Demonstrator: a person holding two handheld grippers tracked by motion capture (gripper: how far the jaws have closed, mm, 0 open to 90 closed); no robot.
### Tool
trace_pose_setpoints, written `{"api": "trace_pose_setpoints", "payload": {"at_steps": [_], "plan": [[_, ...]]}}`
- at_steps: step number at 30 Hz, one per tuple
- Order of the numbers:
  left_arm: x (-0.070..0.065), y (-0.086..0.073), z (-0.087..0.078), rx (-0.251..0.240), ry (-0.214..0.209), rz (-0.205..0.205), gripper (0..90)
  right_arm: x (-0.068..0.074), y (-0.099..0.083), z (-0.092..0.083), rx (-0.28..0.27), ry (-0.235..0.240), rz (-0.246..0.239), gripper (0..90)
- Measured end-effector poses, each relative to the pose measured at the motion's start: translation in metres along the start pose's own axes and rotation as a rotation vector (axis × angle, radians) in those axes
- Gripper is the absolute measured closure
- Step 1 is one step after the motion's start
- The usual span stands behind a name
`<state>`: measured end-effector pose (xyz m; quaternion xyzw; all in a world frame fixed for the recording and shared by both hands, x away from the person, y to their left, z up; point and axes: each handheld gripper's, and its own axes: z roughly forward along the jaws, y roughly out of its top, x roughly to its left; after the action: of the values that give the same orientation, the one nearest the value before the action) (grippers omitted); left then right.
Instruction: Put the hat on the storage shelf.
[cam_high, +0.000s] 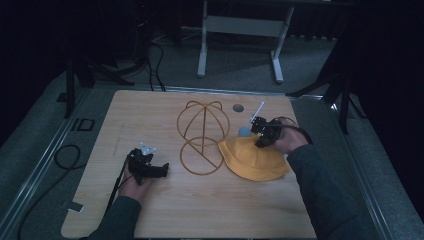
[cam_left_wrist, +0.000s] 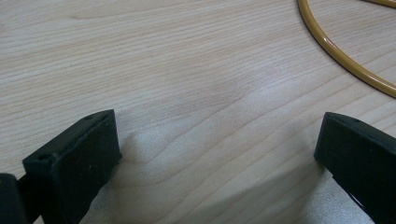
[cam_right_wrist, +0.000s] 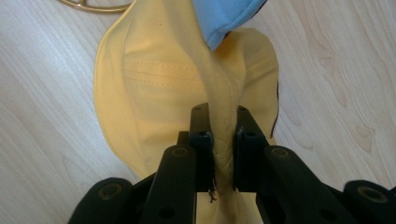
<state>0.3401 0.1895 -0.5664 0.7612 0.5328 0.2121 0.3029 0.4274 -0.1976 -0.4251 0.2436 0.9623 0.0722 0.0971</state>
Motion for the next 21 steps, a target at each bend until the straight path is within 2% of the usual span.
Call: {"api": "trace_pose_setpoints", "payload": {"at_steps": [3, 12, 21], "plan": [[0.000, 0.000, 0.000, 0.001, 0.000, 0.001, 0.1, -0.001, -0.003, -0.003, -0.019, -0.022, 0.019, 81.4], [0.000, 0.000, 0.000, 0.001, 0.000, -0.001, 0.1, -0.003, -0.009, -0.012, -0.068, -0.042, 0.062, 81.5], [0.000, 0.000, 0.000, 0.001, 0.001, 0.003, 0.1, -0.008, -0.015, -0.025, -0.144, -0.054, 0.108, 81.6]]}}
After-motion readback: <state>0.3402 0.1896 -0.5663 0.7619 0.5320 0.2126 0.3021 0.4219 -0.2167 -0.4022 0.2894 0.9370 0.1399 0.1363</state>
